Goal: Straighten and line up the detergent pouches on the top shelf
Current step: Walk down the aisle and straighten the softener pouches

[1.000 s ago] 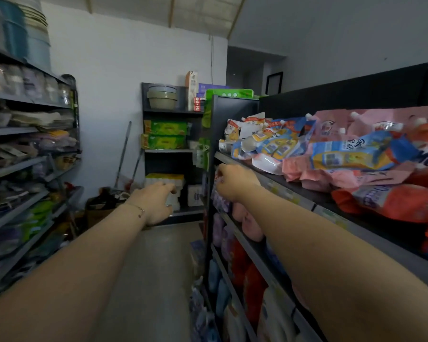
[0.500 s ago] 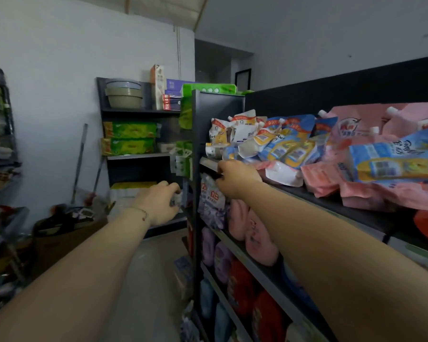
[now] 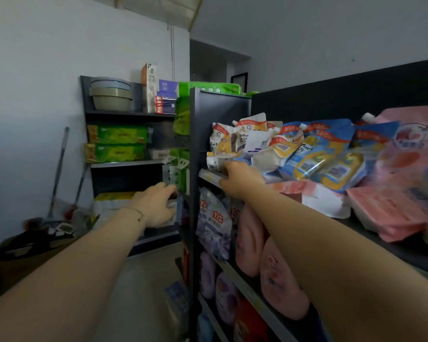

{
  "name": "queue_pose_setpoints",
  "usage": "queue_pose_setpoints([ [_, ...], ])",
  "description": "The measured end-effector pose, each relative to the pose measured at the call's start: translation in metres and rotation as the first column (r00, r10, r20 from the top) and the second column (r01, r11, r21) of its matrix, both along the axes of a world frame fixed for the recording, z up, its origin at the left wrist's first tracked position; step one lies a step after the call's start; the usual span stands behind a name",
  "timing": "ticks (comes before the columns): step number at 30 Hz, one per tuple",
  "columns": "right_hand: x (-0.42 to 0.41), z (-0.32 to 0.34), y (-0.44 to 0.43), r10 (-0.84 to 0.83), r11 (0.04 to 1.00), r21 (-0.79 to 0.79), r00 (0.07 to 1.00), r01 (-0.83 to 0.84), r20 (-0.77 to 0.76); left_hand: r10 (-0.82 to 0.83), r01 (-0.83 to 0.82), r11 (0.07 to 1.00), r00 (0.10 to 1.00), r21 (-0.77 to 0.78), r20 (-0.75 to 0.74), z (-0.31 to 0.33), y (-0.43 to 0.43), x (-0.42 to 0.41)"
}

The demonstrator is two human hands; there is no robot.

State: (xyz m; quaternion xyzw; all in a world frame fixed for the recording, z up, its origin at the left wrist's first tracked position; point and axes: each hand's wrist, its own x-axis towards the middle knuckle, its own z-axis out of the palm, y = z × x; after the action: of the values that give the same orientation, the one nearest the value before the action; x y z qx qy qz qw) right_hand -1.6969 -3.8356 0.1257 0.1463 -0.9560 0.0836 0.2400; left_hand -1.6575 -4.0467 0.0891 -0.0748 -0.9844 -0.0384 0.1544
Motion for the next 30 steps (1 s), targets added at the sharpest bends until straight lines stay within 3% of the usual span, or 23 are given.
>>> queue_pose_setpoints([
  [19,-0.214,-0.002,-0.026,-0.062,0.997,0.046,0.998,0.062,-0.011,-0.097,0.096,0.993,0.995,0.066,0.012,-0.018,-0.031,-0.23],
  [30,-0.321,0.0,-0.058,-0.155,0.975,0.153,0.987,0.161,-0.052,-0.294,0.296,0.95,0.955,0.103,-0.033,-0.008,-0.038,-0.371],
])
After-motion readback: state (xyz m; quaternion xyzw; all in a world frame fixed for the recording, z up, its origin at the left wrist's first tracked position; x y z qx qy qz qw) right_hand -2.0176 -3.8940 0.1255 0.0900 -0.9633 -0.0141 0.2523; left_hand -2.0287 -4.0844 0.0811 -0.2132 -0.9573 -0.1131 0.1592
